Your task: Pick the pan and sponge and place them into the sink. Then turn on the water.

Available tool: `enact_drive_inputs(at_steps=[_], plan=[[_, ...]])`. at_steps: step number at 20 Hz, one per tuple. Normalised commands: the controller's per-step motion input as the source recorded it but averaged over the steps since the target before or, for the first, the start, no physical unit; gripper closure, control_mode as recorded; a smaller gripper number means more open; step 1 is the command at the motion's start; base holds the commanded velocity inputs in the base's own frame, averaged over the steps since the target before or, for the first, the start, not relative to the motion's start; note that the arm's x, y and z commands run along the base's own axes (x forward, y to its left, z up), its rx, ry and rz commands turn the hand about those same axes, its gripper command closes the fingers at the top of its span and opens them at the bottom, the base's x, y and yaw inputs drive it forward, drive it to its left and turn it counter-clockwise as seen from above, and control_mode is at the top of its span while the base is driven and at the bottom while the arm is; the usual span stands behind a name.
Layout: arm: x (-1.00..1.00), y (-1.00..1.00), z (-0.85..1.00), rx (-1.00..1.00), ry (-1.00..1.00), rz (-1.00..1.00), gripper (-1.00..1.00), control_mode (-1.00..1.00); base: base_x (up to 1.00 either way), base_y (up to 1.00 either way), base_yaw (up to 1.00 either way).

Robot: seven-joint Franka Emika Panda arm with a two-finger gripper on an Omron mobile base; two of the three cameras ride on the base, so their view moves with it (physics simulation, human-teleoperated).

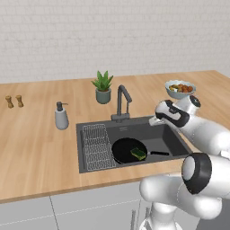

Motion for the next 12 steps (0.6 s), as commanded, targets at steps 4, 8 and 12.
enact_drive_inputs(at_steps=[4, 8, 12], plan=[[-0.16, 0.0, 0.37, 0.04, -0.47, 0.0, -1.0, -1.0, 0.0, 0.0, 0.0], [-0.22, 0.02, 0.39, 0.0, -0.44, 0.0, -1.0, -1.0, 0.0, 0.0, 0.0], [-0.04, 0.23, 0.0, 0.0, -0.31, 0.0, -1.0, -1.0, 0.0, 0.0, 0.0]])
